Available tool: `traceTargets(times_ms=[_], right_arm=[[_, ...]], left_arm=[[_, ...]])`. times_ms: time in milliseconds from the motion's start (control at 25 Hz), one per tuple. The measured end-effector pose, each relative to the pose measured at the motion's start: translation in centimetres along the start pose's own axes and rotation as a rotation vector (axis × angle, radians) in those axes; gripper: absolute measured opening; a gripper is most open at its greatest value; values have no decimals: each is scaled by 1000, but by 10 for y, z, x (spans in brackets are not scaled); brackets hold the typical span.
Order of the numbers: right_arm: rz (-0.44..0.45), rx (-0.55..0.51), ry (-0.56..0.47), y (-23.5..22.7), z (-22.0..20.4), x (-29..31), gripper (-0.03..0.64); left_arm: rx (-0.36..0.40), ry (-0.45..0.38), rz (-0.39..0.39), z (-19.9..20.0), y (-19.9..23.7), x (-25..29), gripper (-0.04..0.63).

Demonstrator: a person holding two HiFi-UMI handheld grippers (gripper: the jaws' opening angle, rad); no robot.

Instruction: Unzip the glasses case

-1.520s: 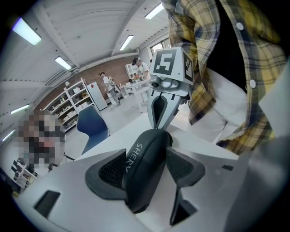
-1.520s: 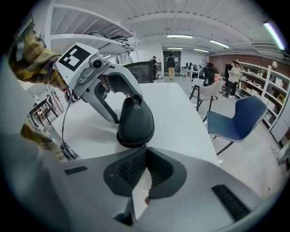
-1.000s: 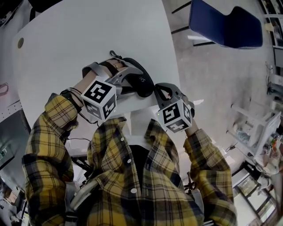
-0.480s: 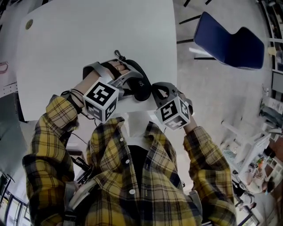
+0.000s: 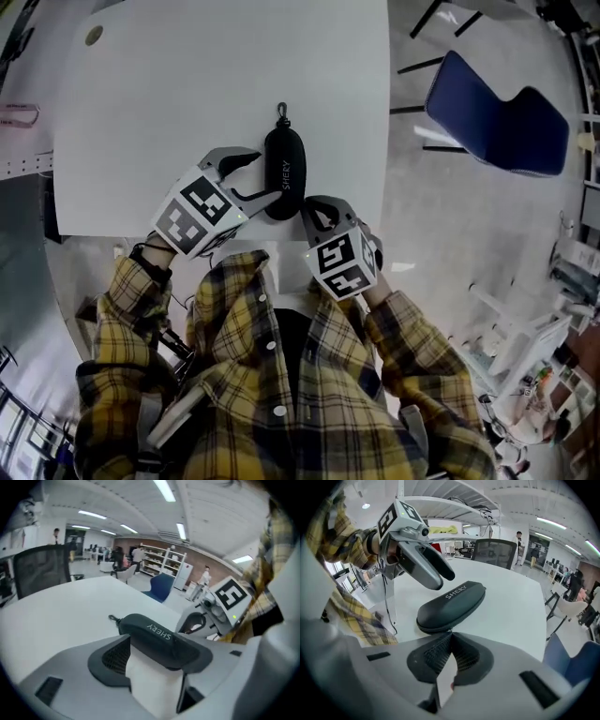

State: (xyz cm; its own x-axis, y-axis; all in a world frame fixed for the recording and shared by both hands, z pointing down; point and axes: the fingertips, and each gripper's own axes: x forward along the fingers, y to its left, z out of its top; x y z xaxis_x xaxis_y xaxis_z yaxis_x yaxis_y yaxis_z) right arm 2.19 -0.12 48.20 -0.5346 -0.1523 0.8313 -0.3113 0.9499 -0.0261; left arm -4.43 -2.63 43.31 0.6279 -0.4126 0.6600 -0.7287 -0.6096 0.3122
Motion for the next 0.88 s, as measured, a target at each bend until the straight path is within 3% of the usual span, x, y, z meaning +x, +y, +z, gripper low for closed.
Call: traceTargets(times_ms=[160,280,440,680,880], right_arm=[[31,-10,-20,19,22,14,-2],[56,-38,-22,42,26,19,-2],[91,-64,-21,56,32,26,-2],[116,-74,8,64,27,29,-2],[115,-47,9,57,25,30,-2]], left_arm=[[-260,-34,118,-7,27,-8,267],[-382,-80,167,-12,30,-13,267],[-378,-83,206,-11,32,-5,267],[-420,-142,133,-18,18,3,267],[-360,-164,126,-17,18,6,265]])
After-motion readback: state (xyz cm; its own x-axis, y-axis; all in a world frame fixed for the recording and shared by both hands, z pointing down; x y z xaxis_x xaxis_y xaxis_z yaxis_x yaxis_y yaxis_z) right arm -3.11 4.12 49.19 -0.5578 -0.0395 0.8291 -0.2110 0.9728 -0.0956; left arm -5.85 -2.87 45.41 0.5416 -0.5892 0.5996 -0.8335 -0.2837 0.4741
